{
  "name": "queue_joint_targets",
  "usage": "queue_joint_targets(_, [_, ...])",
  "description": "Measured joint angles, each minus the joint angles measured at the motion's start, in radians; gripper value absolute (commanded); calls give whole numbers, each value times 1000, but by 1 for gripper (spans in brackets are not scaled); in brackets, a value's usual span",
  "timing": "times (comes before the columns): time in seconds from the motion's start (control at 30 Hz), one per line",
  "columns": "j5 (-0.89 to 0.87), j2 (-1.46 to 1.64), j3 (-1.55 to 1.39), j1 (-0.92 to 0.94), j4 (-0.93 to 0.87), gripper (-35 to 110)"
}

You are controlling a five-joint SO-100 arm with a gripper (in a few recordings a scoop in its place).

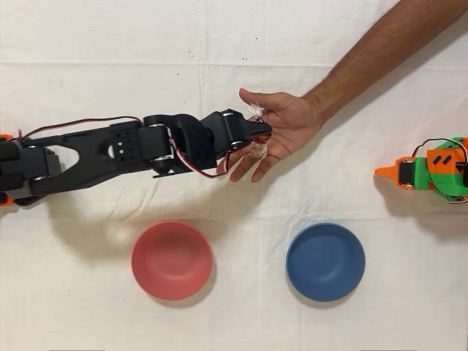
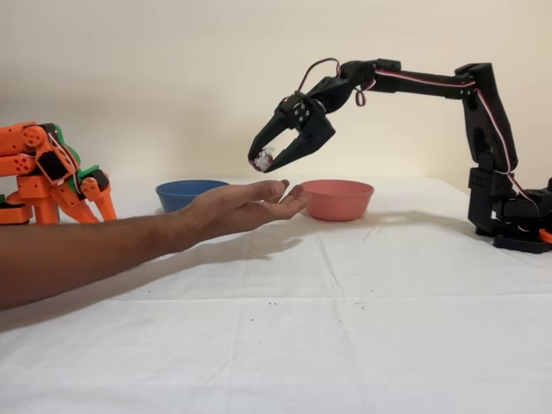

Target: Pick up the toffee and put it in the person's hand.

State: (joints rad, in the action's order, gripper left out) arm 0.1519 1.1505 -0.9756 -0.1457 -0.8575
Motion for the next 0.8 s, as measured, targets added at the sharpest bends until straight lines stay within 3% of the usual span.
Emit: queue_joint_targets(0.8, [9,-54,37,0,6,20])
